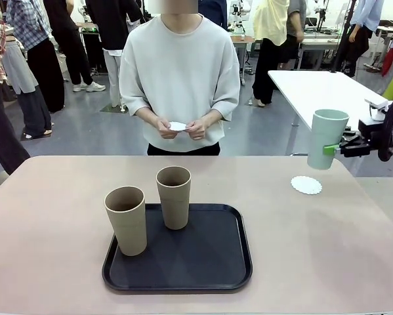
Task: Place coasters on the table and set cups on them.
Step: Pick up one Reusable plastic cup and place it on a coaster set by the human.
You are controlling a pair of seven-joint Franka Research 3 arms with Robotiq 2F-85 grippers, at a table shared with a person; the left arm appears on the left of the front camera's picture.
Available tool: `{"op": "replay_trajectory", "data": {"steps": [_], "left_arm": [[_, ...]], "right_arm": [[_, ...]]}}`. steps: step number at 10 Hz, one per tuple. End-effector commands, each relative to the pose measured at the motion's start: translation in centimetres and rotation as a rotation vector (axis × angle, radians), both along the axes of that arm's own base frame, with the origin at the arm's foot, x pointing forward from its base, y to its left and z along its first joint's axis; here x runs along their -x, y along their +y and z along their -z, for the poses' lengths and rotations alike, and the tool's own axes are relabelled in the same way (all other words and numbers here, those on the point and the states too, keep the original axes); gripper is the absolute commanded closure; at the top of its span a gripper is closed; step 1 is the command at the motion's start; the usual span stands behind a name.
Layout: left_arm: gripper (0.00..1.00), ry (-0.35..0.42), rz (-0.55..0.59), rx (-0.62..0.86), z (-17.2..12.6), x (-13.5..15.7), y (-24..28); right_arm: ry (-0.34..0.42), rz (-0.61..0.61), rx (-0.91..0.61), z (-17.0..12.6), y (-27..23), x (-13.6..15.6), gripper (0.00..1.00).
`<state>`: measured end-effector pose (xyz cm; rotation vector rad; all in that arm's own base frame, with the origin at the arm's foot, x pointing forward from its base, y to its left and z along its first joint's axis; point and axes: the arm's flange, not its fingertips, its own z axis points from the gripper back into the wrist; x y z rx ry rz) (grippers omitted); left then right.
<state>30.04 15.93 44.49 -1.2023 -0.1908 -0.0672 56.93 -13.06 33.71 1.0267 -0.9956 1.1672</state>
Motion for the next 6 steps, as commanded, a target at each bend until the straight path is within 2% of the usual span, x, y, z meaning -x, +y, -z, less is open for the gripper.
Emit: {"op": "replay_trajectory", "data": {"steps": [1,6], "left_arm": [[0.00,-0.018,0.002,0.010,-0.1,0.1,0.1],[0.00,-0.018,0.002,0.010,-0.1,0.1,0.1]], "right_arm": [[-0.002,-0.023,0.004,0.5,-0.4,-1.0,0.17],[-0.036,-0.063,-0.068,3.7,-0.8,-1.7,0.17]]}}
